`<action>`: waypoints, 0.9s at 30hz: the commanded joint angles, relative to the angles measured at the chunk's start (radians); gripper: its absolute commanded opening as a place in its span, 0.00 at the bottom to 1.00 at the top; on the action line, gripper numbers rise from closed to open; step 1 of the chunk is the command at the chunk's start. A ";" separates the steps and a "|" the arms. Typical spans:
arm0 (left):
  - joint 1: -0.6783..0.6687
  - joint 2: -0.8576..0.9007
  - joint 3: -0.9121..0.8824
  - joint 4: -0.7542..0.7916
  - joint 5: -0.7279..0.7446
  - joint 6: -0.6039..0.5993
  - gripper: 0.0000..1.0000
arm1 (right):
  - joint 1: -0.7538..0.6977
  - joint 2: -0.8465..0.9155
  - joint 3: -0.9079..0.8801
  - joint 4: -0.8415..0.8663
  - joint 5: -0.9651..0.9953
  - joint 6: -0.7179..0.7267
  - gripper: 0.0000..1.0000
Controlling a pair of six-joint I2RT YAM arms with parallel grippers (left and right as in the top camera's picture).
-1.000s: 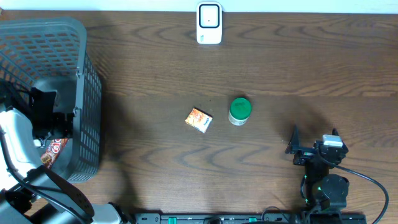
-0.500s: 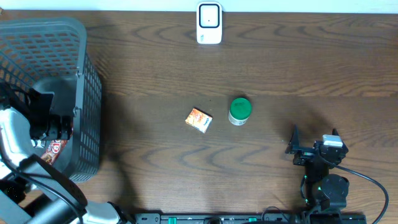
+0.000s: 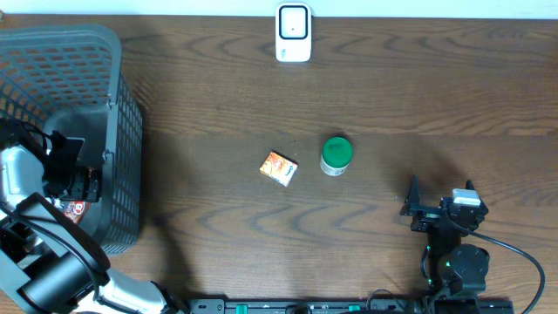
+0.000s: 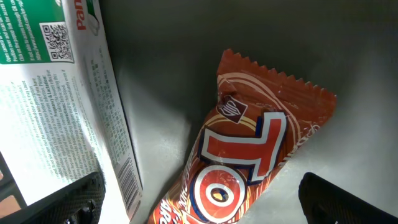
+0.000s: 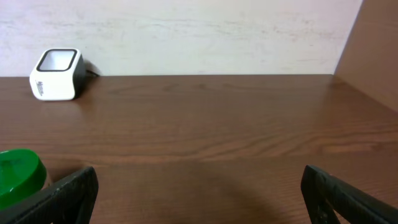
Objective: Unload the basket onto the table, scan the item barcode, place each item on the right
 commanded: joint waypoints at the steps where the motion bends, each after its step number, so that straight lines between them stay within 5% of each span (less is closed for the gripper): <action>1: 0.000 0.011 -0.007 -0.016 0.013 0.012 0.98 | -0.008 -0.003 -0.005 0.000 0.002 -0.011 0.99; 13: -0.062 -0.085 -0.001 0.011 -0.115 0.013 0.98 | -0.008 -0.003 -0.005 0.000 0.002 -0.011 0.99; 27: -0.062 -0.099 -0.011 -0.008 0.019 0.010 0.98 | -0.008 -0.003 -0.005 0.000 0.002 -0.011 0.99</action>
